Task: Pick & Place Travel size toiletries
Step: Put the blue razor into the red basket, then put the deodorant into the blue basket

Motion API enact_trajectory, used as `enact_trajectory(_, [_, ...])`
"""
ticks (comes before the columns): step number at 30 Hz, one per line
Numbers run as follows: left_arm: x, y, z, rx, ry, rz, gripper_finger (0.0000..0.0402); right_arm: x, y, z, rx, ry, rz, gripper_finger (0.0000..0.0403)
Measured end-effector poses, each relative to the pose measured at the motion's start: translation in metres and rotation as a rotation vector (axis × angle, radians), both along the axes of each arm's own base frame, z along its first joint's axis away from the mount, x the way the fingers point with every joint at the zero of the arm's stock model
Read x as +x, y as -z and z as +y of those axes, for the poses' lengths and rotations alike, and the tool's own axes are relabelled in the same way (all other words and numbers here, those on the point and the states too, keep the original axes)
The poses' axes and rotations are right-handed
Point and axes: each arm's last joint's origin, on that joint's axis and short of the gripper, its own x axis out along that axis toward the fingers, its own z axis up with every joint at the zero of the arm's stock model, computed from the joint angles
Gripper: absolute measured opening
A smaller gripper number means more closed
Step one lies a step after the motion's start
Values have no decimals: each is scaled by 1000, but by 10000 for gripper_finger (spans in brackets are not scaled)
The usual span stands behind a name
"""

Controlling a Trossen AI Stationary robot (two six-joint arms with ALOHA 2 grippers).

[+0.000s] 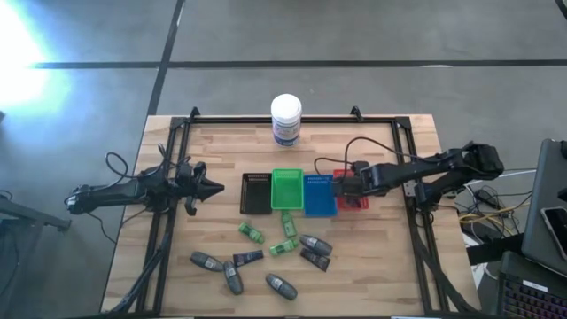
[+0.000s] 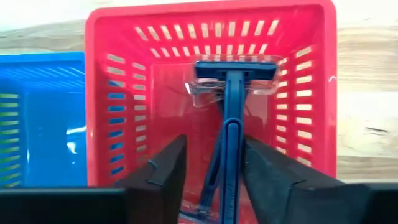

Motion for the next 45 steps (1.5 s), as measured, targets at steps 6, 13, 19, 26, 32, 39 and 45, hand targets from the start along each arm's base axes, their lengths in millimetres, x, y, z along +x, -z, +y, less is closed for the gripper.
enact_trajectory(6, [0, 0, 0, 0, -1, 0, 26, 1, -2, 3, 4, -21, -5, 212])
enact_trajectory(13, [0, 0, 0, 0, -2, 0, 26, -1, -7, 15, 6, -65, -32, 261])
enact_trajectory(19, [0, 0, 0, 0, -2, 0, 26, -5, -9, 22, 8, -64, -26, 285])
enact_trajectory(26, [0, 0, 0, 0, -3, 0, 26, -1, -20, 24, 15, -132, -55, 305])
enact_trajectory(32, [0, 0, 0, 0, -3, 0, 26, 8, -36, 24, -72, -209, -85, 317])
enact_trajectory(39, [0, 0, 0, 0, -3, 1, 26, 9, -40, 30, -133, -273, -84, 325])
enact_trajectory(45, [0, 0, 0, 0, -3, 1, 26, 13, -49, 30, -122, -294, -114, 310])
